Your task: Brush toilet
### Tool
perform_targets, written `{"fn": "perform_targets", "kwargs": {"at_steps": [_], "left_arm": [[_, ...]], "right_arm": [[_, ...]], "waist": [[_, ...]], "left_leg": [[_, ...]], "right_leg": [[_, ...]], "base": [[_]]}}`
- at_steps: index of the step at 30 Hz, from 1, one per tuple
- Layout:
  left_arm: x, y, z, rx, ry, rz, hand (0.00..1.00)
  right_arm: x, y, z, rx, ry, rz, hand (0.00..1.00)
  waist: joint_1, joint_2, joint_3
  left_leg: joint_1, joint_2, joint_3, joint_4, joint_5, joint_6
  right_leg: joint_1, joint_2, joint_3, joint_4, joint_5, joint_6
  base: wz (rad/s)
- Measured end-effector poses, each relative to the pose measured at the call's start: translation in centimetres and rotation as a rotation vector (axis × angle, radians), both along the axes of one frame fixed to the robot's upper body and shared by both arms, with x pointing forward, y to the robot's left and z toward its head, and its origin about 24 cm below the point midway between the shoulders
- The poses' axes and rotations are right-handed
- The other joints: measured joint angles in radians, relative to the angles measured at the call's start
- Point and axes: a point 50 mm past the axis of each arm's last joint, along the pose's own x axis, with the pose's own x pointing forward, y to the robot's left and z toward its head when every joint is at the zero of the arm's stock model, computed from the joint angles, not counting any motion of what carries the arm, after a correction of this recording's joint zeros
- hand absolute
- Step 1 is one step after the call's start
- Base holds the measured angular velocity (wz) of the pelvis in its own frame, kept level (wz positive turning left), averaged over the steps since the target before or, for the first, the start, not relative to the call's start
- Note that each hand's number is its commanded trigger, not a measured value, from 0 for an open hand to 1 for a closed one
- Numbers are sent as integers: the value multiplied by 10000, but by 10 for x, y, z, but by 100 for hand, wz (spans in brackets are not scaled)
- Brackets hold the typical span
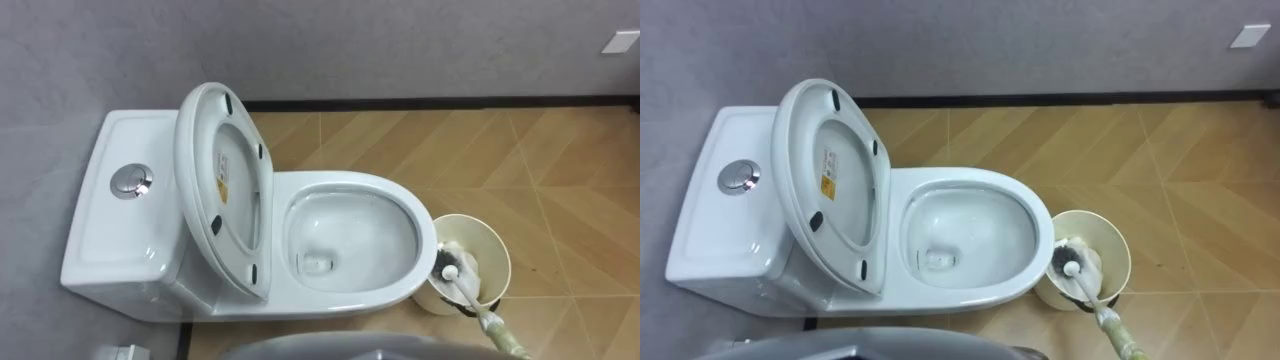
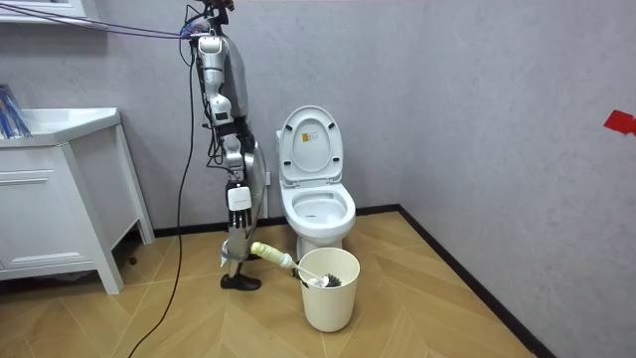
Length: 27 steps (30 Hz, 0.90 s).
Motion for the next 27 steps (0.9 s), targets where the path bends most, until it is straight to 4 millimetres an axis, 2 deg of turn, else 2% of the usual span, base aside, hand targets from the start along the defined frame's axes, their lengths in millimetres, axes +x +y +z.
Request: {"fn": "perform_targets", "kwargs": {"at_steps": [5,10,11,12,13,18,21,27], "left_arm": [[-2,3,1,38,-156,571,0],[4,4,2,46,-515,525,0],[3,4,2,47,-545,549,0],[3,4,2,47,-572,578,0],[3,4,2,56,-637,589,0],[6,6,3,192,-933,621,0],[8,7,3,390,-1188,679,0],[17,12,6,600,-2109,1121,0]], "right_arm": [[1,-1,0,-10,-42,-126,0],[6,-2,1,-126,-242,437,0],[7,-3,1,-210,-319,489,0],[7,-3,1,-274,-353,565,0],[9,-4,1,-419,-466,757,0],[24,-7,4,-1153,-1293,1680,0],[37,-11,7,-1691,-2116,1494,0],[82,-12,20,-2181,-4947,469,0]], "waist": [[-147,18,1],[-126,1,-9],[-119,-34,-33],[-105,11,-16],[-99,-50,-50],[-93,-8,-64],[-102,1,-54],[-100,-5,-49]], "left_leg": [[-32,-7,-86,3,-12,-15],[-39,-34,-107,-7,-15,-19],[-38,-91,-115,-21,-17,-19],[-39,-93,-116,-25,-19,-16],[-42,-95,-114,-25,-25,-11],[-186,-97,-115,11,-24,-10],[-194,-97,-122,9,-24,-10],[-287,-101,-125,7,-24,-10]], "right_leg": [[-23,-3,-39,-1,-27,-17],[-9,7,-24,14,-29,-20],[-17,6,-14,14,-30,-19],[-21,7,-4,15,-30,-18],[-36,8,24,24,-31,-17],[-220,7,36,59,-30,-18],[-223,8,36,34,-30,-18],[-322,9,22,1,-28,-20]], "base": [[2],[1],[0],[0],[0],[0],[0],[1]]}}
